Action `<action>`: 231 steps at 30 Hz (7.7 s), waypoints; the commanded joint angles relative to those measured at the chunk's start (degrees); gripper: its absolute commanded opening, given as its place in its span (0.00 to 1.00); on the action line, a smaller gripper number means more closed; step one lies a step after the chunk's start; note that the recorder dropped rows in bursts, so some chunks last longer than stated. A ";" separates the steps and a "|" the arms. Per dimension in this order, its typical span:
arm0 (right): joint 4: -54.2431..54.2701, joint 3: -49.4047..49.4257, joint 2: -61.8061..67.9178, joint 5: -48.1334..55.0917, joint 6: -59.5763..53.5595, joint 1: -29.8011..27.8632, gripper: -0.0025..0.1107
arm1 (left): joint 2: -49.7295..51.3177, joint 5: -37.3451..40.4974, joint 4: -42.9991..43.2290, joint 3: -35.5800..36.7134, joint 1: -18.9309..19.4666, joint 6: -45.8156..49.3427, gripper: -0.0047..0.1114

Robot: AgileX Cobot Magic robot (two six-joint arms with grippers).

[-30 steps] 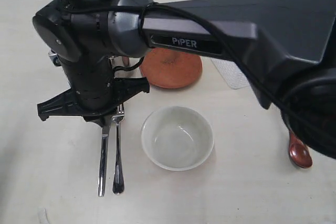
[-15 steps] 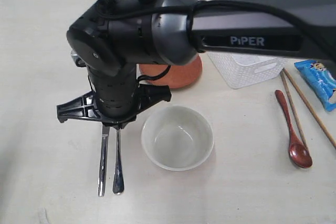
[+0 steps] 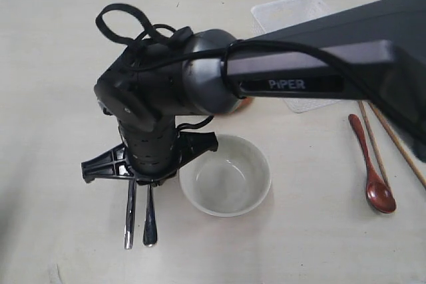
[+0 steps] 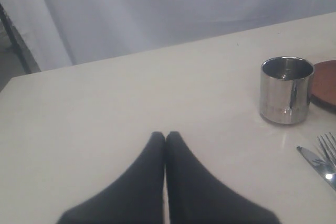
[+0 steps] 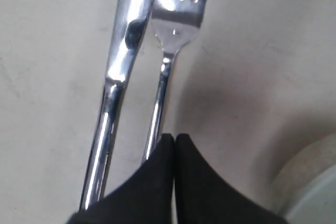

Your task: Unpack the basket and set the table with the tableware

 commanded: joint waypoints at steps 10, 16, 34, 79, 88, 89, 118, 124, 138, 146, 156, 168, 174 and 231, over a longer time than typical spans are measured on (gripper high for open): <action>2.98 0.17 1.47 -0.50 0.01 0.38 0.02 | -0.15 -0.45 -0.43 0.10 0.31 -0.20 0.04; 4.56 0.17 1.47 -2.34 0.16 0.38 0.02 | -0.15 -0.45 -0.43 0.10 0.31 -0.20 0.04; 1.05 -3.82 -6.95 8.07 -5.85 0.03 0.02 | -0.15 -0.45 -0.43 0.10 0.31 -0.20 0.04; -8.83 34.69 -21.70 -11.43 -34.30 -45.81 0.39 | -0.15 -0.45 -0.74 0.10 0.31 -0.20 0.04; -2.76 34.16 -19.70 -15.26 -38.51 -52.57 0.39 | -0.15 -0.45 -0.74 0.10 0.31 -0.20 0.04; -1.74 34.16 -19.70 -15.49 -39.42 -52.57 0.39 | -0.15 -0.45 -0.74 0.10 0.31 -0.20 0.04; -1.59 34.16 -16.99 -15.48 -41.17 -53.07 0.36 | -0.15 -0.45 -0.74 0.10 0.31 -0.20 0.04; -1.10 34.16 -15.67 -16.71 -41.18 -53.07 0.36 | -0.15 -0.45 -0.74 0.10 0.31 -0.20 0.04; -0.23 34.16 -14.99 -11.68 -41.39 -53.07 0.02 | -0.15 -0.45 -0.74 0.10 0.31 -0.20 0.04; 1.42 34.16 -21.37 -8.35 -41.67 -53.07 0.02 | -0.15 -0.45 -0.74 0.10 0.31 -0.20 0.04; 24.46 34.16 -34.62 -5.13 -60.32 -52.64 0.02 | -0.15 -0.45 -0.74 0.10 0.31 -0.20 0.04; 45.84 34.16 -40.97 -11.49 -77.78 -35.75 0.02 | -0.15 -0.45 -0.74 0.10 0.31 -0.20 0.04; 45.84 34.16 -40.33 -26.53 -77.78 -24.78 0.02 | -0.15 -0.45 -0.74 0.10 0.31 -0.20 0.04; 45.62 33.53 -32.62 -36.23 -85.69 -18.05 0.42 | -0.15 -0.45 -0.74 0.10 0.31 -0.20 0.04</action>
